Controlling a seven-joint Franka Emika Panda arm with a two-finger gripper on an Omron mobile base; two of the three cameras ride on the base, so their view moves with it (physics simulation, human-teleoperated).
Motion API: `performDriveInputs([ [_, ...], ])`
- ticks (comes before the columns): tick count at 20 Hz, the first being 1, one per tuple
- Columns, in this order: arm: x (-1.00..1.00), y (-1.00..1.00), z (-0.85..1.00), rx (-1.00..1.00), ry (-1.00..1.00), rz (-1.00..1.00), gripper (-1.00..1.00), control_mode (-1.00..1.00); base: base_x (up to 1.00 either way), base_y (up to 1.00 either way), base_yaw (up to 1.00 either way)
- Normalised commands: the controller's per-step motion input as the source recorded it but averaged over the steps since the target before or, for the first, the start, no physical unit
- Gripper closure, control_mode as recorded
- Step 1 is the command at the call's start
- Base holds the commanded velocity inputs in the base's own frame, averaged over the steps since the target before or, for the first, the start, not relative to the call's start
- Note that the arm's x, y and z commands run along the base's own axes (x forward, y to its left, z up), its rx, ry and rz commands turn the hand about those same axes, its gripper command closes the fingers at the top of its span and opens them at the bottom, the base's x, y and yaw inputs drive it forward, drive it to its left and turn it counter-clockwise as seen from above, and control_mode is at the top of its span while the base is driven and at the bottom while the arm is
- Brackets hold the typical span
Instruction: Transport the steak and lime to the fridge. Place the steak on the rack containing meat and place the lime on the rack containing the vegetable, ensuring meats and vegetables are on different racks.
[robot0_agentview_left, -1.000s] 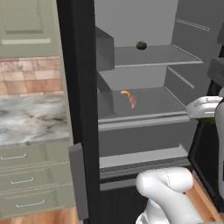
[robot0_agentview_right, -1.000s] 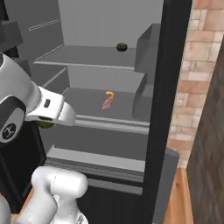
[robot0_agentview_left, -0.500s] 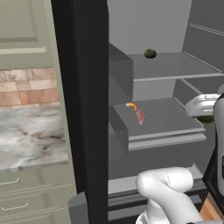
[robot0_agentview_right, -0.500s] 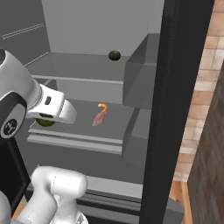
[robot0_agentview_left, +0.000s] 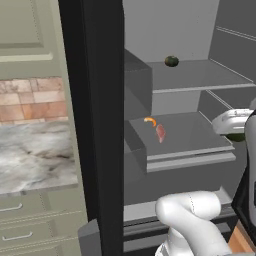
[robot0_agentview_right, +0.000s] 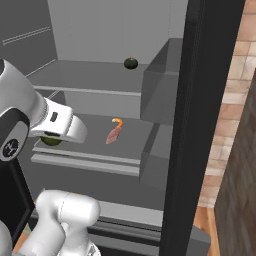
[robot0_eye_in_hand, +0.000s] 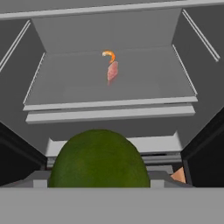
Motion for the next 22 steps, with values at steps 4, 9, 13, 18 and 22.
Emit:
performDriveInputs([
  [4,0.00,0.00,0.09,0.00,-0.07,0.00,1.00,-1.00,0.01,0.00,0.00],
  [9,-0.05,0.00,0.39,0.00,-0.43,0.02,1.00,-1.00,0.00,0.00,0.00],
  [13,0.07,0.04,0.44,0.00,-0.34,0.02,1.00,-1.00,0.00,0.00,0.00],
  [18,0.44,0.12,0.56,0.00,0.00,0.01,1.00,-1.00,0.00,0.00,0.00],
  [22,0.48,0.00,0.30,0.00,0.00,0.02,1.00,-1.00,0.00,0.00,0.00],
])
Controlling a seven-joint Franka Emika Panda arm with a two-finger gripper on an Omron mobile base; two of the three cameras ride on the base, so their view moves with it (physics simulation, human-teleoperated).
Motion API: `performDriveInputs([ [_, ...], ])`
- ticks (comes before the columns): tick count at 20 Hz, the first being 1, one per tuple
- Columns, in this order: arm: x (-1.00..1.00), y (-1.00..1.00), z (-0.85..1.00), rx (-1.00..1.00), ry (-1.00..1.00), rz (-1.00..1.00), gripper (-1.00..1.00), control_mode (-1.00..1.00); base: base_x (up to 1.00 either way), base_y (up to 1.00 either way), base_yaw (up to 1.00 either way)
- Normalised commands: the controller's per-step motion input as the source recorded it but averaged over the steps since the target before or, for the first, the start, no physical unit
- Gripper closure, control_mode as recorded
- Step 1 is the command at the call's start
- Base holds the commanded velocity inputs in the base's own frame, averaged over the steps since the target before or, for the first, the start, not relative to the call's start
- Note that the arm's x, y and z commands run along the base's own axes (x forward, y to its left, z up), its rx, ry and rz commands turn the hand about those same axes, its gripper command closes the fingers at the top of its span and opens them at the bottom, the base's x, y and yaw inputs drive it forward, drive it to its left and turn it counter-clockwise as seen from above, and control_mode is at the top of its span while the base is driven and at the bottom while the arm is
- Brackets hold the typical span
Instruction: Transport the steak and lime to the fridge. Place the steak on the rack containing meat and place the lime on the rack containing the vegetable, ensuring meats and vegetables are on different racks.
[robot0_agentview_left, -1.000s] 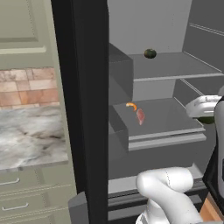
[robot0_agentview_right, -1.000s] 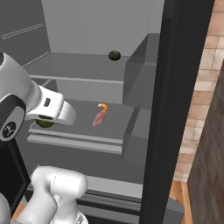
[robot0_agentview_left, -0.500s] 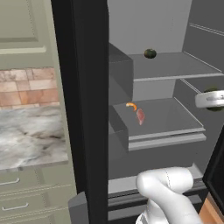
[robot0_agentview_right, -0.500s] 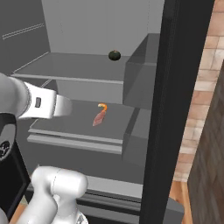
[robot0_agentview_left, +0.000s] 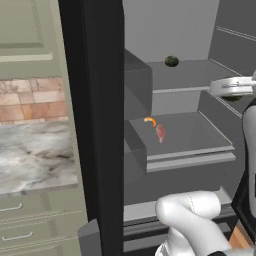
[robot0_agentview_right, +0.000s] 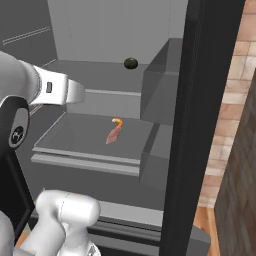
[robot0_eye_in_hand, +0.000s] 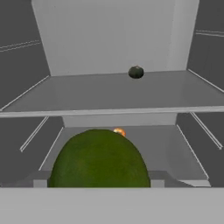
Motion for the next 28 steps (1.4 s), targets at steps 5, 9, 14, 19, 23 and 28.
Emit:
performDriveInputs([
  [5,0.56,0.00,0.00,0.00,0.00,0.04,1.00,-1.00,0.00,0.00,0.00],
  [9,0.57,0.00,-0.14,0.00,-0.01,0.03,1.00,-1.00,0.00,0.00,0.00],
  [14,0.85,0.00,-0.24,0.00,-0.01,0.01,1.00,-1.00,0.00,0.00,0.00],
  [19,0.95,0.00,-0.30,0.00,0.01,0.00,1.00,-1.00,0.00,0.00,0.00],
  [23,0.91,0.00,-0.36,0.00,0.02,0.00,1.00,-1.00,0.00,0.00,0.00],
  [28,0.82,0.00,-0.32,0.00,0.00,0.00,1.00,-1.00,0.00,0.00,0.00],
])
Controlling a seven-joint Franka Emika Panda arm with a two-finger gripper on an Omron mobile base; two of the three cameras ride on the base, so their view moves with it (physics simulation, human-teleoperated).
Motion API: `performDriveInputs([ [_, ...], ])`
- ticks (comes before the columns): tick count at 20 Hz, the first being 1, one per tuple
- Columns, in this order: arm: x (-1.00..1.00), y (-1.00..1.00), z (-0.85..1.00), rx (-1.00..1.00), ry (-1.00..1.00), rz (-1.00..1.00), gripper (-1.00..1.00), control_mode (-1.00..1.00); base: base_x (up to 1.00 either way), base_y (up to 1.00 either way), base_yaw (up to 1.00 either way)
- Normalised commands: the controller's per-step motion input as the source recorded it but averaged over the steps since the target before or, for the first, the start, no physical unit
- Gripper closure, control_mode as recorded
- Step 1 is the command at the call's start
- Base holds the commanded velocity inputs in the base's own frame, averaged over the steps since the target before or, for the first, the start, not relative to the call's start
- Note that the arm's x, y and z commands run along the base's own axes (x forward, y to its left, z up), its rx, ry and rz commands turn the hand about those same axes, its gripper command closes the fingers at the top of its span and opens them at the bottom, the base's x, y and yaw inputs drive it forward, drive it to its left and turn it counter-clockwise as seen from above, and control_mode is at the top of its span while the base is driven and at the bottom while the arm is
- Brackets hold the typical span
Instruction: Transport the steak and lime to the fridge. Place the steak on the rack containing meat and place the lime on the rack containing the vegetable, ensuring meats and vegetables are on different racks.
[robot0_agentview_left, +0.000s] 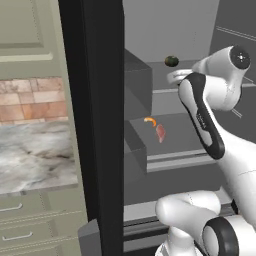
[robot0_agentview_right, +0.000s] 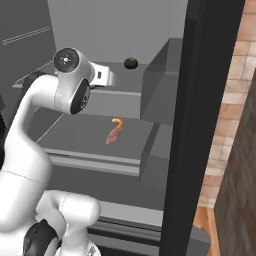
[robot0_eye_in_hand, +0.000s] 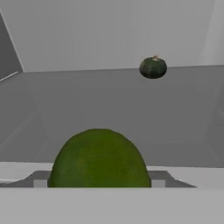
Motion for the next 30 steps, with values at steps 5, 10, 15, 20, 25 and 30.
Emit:
performDriveInputs([
  [5,0.69,0.00,-0.22,0.00,0.00,0.00,1.00,-1.00,0.00,0.00,0.00],
  [10,0.59,0.00,-0.16,0.00,0.01,0.00,1.00,-1.00,0.00,0.00,0.00],
  [15,0.55,0.00,-0.03,0.00,0.00,0.00,1.00,-1.00,0.00,0.00,0.00],
  [20,0.51,0.00,-0.10,0.00,0.07,0.00,1.00,-1.00,0.00,0.00,0.00],
  [25,0.41,0.00,-0.31,0.00,0.13,0.00,1.00,-1.00,0.00,0.00,0.00],
  [30,0.11,0.00,-0.35,0.00,0.11,0.00,1.00,-1.00,0.00,0.00,0.00],
])
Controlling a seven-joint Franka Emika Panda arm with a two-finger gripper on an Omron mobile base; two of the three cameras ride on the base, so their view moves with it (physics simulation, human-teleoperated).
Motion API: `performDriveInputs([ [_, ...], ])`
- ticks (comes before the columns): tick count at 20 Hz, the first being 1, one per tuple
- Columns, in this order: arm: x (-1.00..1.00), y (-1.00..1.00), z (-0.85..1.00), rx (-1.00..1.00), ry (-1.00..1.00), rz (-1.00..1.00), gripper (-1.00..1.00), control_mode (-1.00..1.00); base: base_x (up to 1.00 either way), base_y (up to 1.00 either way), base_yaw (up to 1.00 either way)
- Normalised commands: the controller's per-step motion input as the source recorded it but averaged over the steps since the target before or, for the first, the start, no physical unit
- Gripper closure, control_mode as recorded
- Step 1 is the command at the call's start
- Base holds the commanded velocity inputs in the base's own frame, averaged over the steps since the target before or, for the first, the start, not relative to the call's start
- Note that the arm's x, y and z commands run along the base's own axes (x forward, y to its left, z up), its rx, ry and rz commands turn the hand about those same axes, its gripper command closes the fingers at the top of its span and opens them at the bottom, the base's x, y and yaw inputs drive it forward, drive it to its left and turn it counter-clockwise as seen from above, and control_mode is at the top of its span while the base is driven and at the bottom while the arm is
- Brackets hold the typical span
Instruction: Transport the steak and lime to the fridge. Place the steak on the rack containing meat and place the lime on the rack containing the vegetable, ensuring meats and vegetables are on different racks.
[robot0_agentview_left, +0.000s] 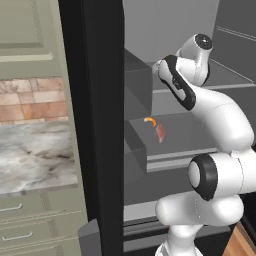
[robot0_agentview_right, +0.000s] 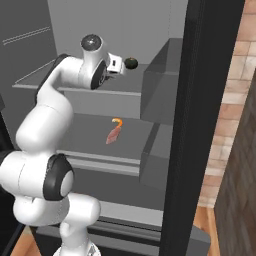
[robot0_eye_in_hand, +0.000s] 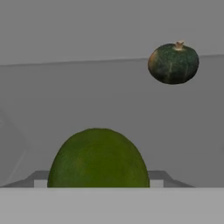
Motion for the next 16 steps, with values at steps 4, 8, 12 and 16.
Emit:
performDriveInputs([
  [4,0.00,0.00,-0.54,-0.02,0.07,0.00,-1.00,-1.00,0.00,0.00,0.00],
  [8,0.13,0.00,-0.19,0.00,0.01,0.00,-1.00,-1.00,0.00,0.00,0.00],
  [12,0.01,0.00,-0.03,0.00,0.00,0.00,-1.00,-1.00,0.00,0.00,0.00],
  [16,0.00,0.00,-0.10,0.00,-0.03,0.00,-1.00,-1.00,0.00,0.00,0.00],
])
